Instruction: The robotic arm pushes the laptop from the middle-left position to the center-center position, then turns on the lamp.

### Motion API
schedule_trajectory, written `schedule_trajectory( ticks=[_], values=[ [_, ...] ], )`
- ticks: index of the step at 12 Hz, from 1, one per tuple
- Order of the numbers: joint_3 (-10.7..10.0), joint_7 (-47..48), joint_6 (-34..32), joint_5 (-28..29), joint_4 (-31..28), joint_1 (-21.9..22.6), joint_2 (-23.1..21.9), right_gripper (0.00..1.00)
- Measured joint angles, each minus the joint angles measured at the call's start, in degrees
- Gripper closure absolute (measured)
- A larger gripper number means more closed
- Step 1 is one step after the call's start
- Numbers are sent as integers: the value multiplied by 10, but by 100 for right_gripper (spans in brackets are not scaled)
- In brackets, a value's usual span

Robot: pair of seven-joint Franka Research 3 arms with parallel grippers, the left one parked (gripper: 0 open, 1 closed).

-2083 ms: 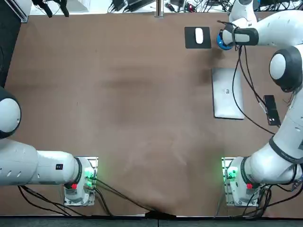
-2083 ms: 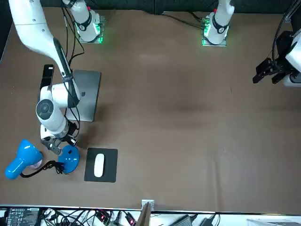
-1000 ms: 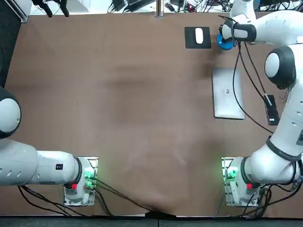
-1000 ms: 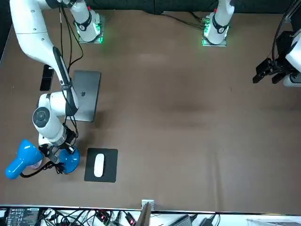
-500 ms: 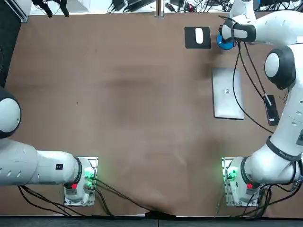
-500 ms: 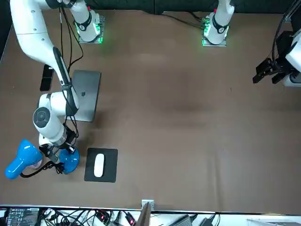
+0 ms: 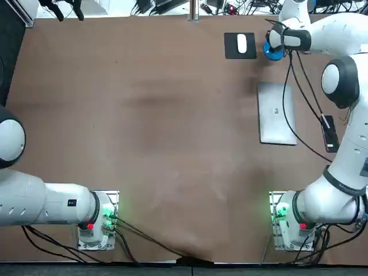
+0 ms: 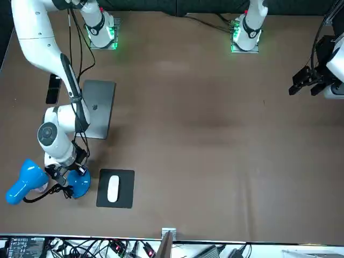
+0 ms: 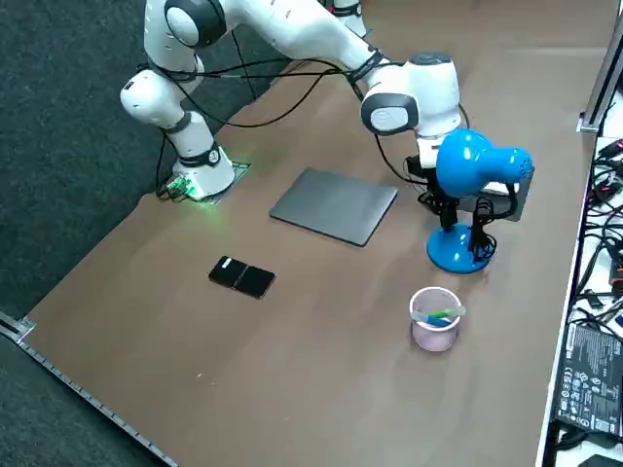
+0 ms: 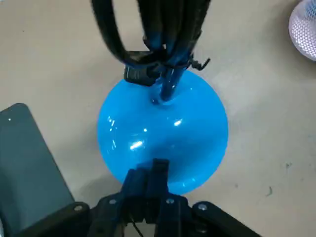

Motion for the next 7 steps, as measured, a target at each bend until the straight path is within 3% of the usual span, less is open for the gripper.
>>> schedule_trajectory(
  ticks=[7],
  values=[
    [0, -8, 0, 0, 2, -6, 4, 98]
  ],
)
